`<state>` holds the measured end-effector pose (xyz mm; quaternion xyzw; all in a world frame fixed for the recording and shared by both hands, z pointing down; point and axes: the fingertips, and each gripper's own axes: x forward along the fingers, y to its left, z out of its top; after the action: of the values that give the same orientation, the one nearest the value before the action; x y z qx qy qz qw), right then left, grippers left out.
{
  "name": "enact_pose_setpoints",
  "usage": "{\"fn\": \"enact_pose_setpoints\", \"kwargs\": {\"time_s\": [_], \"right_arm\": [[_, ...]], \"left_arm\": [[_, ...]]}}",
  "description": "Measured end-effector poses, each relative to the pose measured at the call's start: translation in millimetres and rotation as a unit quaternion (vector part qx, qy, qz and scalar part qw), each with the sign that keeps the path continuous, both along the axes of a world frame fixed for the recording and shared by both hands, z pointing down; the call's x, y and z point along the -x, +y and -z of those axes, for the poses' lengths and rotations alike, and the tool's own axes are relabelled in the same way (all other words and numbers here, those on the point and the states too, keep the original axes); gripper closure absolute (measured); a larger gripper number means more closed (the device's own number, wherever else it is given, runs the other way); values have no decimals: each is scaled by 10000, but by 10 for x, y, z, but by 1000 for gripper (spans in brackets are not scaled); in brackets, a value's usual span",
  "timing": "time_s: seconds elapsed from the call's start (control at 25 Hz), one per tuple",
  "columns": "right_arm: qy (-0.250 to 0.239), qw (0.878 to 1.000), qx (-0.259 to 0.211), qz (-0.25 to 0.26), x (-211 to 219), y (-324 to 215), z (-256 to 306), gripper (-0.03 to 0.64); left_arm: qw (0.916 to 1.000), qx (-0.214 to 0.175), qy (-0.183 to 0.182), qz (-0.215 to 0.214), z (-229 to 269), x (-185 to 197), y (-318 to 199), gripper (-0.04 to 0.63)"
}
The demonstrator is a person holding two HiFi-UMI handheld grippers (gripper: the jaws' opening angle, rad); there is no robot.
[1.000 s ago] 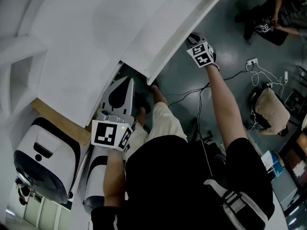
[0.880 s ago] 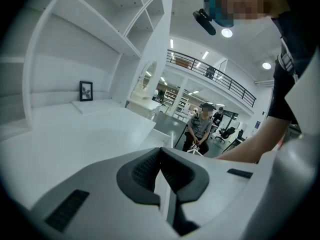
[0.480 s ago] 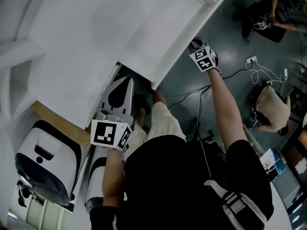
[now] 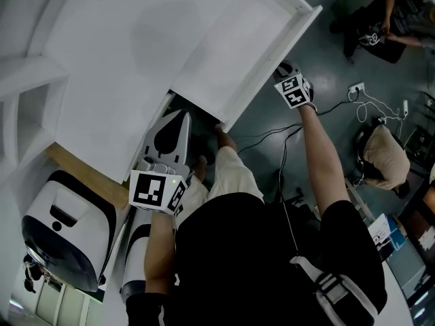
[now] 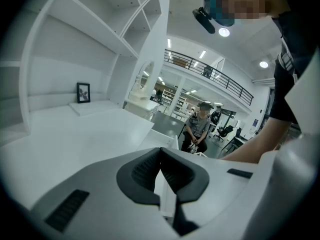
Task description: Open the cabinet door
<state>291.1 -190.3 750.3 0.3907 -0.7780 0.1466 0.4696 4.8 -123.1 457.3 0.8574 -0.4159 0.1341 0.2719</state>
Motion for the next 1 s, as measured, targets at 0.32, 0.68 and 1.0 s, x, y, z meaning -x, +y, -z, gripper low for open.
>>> {"fn": "enact_pose_setpoints", "kwargs": {"time_s": [0.32, 0.68, 1.0], "right_arm": [[65, 9999, 66, -106, 13, -26, -7, 526], [113, 9993, 64, -350, 33, 49, 182, 508], [217, 9991, -133, -327, 124, 296, 563, 503]], "left_arm": [[10000, 2, 4, 52, 22, 57, -29, 572], [9998, -176, 19, 74, 219, 191, 3, 572], [9993, -346, 139, 70, 400, 335, 238, 572]]}}
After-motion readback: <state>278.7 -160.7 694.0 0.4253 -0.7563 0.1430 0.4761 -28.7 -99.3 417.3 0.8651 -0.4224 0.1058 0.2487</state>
